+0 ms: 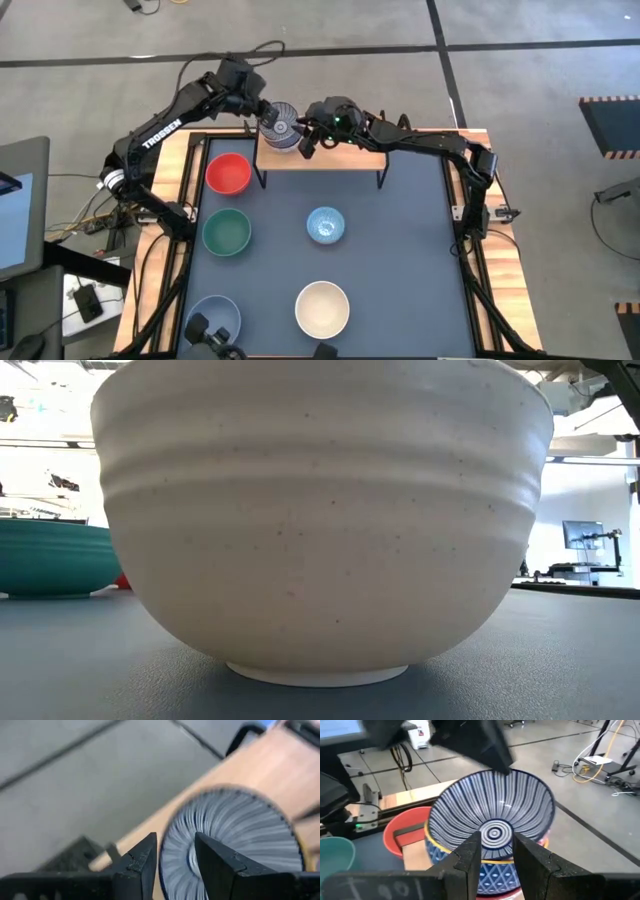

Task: Place and stack bowls onto a shelf
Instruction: Stack the blue patterned white bowl on the top of the yellow patterned bowl on the shelf

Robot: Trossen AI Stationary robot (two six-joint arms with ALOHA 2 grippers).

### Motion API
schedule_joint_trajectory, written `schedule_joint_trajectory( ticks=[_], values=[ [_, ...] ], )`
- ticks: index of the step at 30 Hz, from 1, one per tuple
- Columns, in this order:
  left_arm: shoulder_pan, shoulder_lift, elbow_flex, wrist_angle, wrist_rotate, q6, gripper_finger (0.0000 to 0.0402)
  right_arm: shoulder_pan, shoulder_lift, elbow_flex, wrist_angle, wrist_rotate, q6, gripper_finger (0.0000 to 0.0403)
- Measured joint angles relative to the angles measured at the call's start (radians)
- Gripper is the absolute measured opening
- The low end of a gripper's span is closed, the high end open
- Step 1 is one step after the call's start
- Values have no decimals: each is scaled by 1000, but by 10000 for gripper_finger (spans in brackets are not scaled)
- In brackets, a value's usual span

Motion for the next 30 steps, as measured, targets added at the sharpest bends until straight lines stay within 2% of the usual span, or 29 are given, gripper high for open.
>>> schedule_joint_trajectory(
  ticks=[6,9,19,30],
  values=[
    [4,-13,0,173,-51,73,116,2,0,0,-2,-6,0,136],
    [14,-10,0,207,-70,78,116,6,0,0,-15,-6,0,136],
    [37,51,0,108,-89,10,116,12,0,0,-30,-6,44,136],
    [33,72,0,168,-54,-27,116,22,0,0,-43,-5,60,136]
  ],
)
